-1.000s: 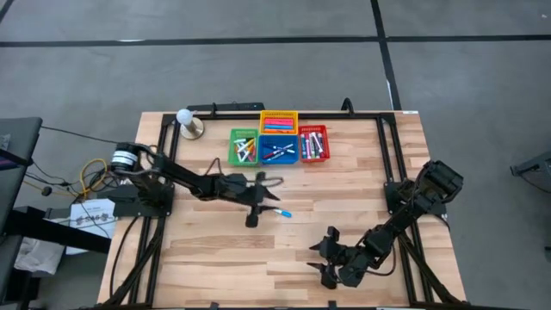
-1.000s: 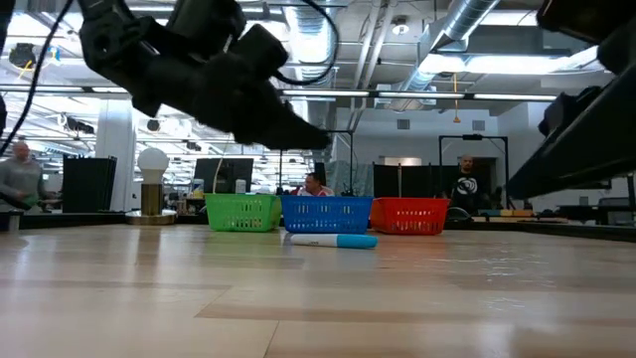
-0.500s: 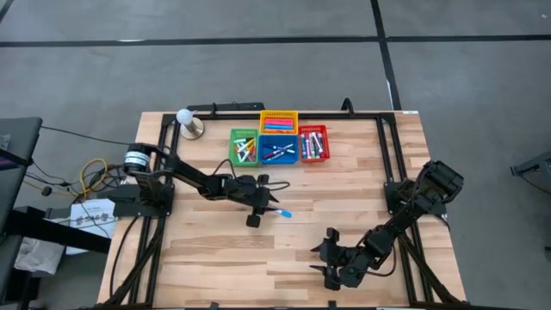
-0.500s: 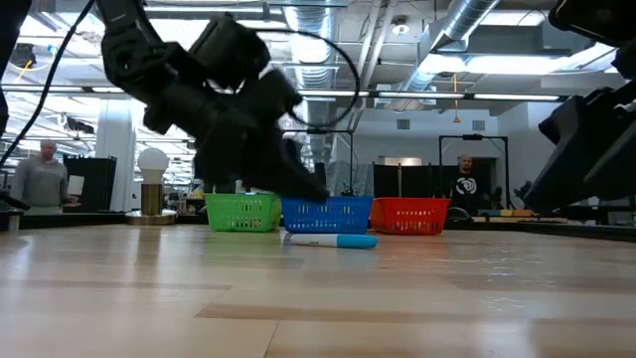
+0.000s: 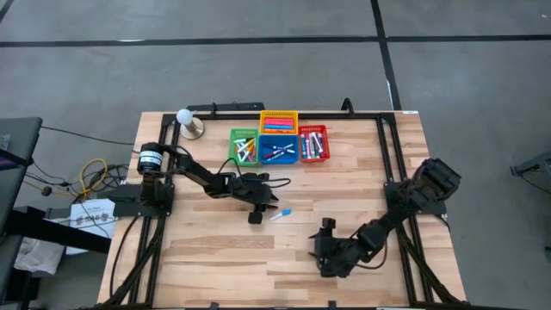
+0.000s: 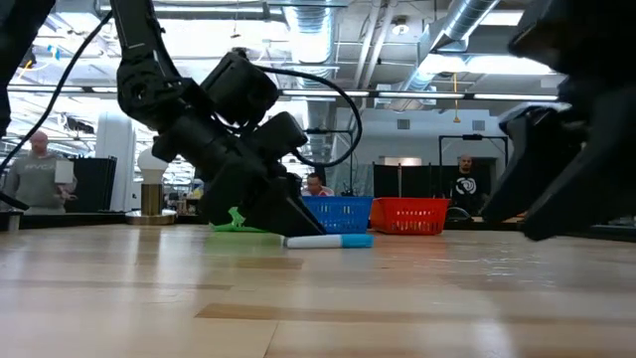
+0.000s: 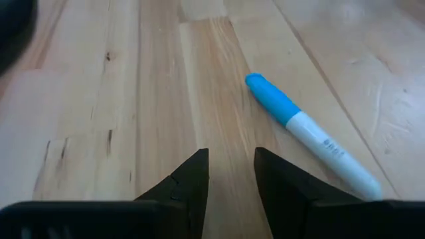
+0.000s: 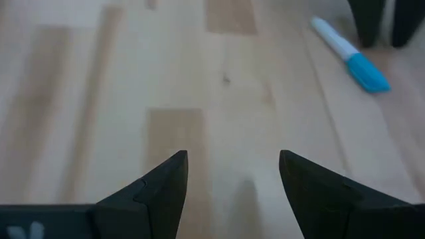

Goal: Pick & Place Markers
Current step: Put the small blue highlighter pen into the green bin

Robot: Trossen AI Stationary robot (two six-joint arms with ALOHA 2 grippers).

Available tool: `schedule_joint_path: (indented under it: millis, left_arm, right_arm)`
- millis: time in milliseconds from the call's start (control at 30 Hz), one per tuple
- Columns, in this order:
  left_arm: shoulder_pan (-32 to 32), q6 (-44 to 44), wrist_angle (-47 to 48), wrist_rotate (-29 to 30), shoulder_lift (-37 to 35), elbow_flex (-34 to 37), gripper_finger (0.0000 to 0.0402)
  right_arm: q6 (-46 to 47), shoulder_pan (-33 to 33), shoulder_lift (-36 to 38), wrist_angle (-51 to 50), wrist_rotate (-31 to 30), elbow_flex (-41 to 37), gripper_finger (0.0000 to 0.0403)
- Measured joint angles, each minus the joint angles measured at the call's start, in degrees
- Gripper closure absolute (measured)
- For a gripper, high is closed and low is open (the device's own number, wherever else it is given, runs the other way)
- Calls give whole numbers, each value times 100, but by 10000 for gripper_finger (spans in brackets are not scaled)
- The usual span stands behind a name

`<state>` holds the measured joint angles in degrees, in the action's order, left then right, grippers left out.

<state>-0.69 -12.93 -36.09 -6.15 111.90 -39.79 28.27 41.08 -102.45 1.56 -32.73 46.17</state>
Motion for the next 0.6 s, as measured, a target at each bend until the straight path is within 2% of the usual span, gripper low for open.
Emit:
schedule_joint_path:
  millis: [300,500,600]
  left_arm:
    - [-37,486,144,98,-730,22,280]
    - [-421,928,133,68,-1080,28,280]
    - [-679,1301,115,460,-1034,24,280]
  right_arm:
    - [-41,-387,0,-912,-2,0,177]
    - [-223,-483,2,-1001,-17,0,177]
    - [-286,-483,2,-982,-22,0,177]
